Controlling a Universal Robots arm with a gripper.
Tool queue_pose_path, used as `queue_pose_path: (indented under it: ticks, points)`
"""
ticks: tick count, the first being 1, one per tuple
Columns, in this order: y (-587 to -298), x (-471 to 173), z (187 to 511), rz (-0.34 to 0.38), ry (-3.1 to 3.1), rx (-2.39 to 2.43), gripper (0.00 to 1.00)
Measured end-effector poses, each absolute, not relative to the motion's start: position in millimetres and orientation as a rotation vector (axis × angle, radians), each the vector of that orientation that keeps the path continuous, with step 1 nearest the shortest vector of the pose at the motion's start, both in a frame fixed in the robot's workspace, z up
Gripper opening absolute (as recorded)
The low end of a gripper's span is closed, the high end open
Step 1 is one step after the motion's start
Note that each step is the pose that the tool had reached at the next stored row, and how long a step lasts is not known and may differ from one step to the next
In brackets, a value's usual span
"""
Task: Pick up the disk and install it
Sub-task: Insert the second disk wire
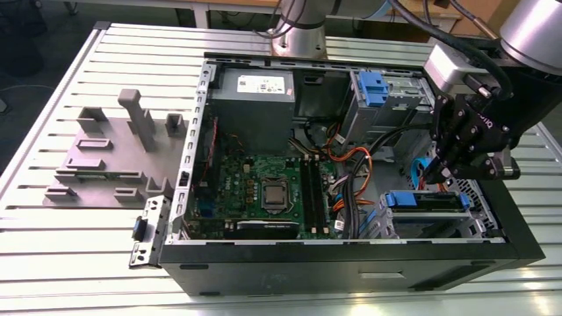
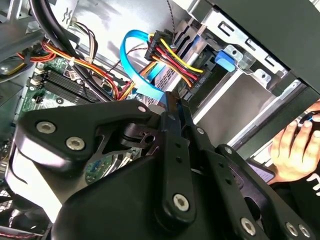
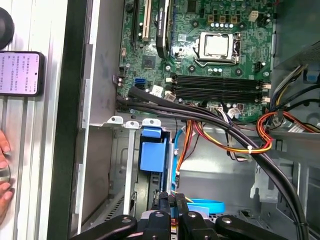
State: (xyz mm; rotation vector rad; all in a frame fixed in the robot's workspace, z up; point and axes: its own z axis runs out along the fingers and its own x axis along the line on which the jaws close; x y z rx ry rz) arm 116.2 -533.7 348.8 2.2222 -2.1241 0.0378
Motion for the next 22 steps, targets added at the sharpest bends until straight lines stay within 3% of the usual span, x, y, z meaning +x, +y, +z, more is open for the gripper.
queue_pose_path:
  ticks: [22]
  points:
    - [-549.0,116.1,338.3,0.04,-2.129,2.228,0.16]
